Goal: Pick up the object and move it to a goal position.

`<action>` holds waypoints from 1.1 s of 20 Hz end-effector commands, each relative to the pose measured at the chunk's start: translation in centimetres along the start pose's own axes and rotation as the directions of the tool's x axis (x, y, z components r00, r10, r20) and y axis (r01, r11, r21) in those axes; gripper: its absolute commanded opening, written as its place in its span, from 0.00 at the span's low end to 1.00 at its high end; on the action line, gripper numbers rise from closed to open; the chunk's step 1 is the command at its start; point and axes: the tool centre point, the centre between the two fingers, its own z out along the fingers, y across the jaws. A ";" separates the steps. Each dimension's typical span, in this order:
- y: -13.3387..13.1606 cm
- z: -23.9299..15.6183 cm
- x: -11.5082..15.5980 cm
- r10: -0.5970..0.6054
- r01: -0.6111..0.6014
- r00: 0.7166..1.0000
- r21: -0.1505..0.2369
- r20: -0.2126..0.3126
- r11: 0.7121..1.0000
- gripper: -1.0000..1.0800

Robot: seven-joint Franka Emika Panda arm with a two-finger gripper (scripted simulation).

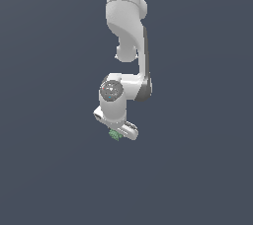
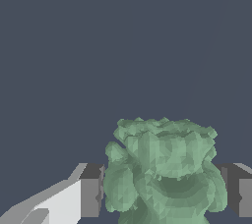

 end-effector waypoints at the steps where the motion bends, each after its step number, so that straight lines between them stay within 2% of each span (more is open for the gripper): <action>1: 0.0 0.0 0.0 0.000 0.000 1.000 0.000 0.000 1.000 0.00; 12: -0.3 -0.9 -0.8 0.000 0.000 1.000 0.000 0.000 1.000 0.00; 22: -1.7 -5.6 -4.8 0.000 0.000 1.000 0.000 0.000 1.000 0.00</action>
